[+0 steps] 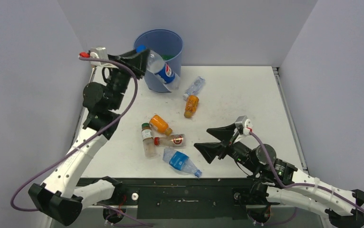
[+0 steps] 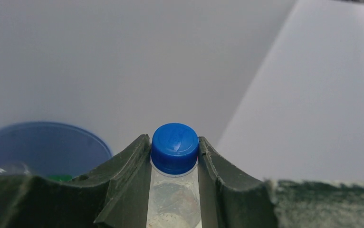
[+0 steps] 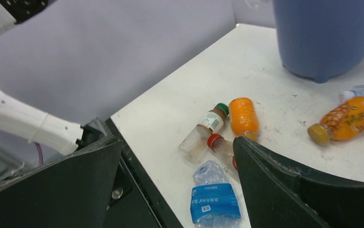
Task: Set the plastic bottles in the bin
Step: Place the plastic bottle in the trash bin.
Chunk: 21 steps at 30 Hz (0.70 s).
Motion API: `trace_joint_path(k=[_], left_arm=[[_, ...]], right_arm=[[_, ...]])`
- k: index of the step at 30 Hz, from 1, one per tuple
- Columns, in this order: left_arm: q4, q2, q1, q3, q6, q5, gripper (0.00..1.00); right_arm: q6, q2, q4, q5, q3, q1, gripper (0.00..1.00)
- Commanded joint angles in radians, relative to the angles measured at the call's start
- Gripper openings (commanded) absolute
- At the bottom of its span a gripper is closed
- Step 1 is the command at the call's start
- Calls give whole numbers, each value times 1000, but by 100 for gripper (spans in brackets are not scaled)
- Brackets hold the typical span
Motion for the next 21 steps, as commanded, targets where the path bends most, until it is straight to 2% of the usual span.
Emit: trace_joint_path(k=[1,3,9,13,15,18,21], left_arm=[[242,159,141,84,-56,-113,0],[329,243,176,127,-57,-141,0],[626,396,203,180,30,-183,0],[519,503,203,317,172,-198,0],[553,550,204,339,206,-202,0],[596,615,204,366,209,-189,0],[520,704,204,444,180,-164,0]], right_arm=[[111,-81,-27,295,-67,6,90],[170,-121,-27,378,-163,6,90],[235,-232,16,421,-335,4,90],[222,-246,17,459,-371,4,90],[209,-228,1,492,-363,4,90],[182,-192,-9,505,-346,4,90],[170,-152,-13,513,-338,4,90]])
